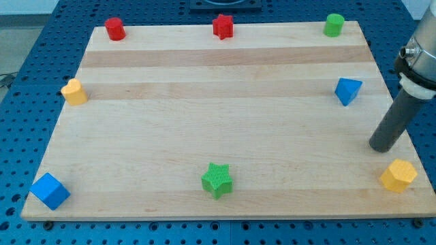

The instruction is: Slide green star up from the bottom center of the board

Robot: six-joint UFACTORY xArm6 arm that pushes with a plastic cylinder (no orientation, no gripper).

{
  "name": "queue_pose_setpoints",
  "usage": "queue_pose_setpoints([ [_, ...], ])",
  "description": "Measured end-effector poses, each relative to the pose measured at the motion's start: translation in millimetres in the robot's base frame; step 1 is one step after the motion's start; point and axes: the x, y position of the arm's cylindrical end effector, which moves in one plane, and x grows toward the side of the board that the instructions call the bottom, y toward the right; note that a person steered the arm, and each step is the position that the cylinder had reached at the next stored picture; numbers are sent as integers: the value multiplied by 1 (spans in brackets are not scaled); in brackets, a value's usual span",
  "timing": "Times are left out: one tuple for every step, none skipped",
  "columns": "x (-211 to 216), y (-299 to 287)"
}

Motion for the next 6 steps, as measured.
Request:
queue_pose_setpoints([
  [0,0],
  [0,0],
  [0,0],
  [-8,0],
  [-24,0],
  [-31,-8],
])
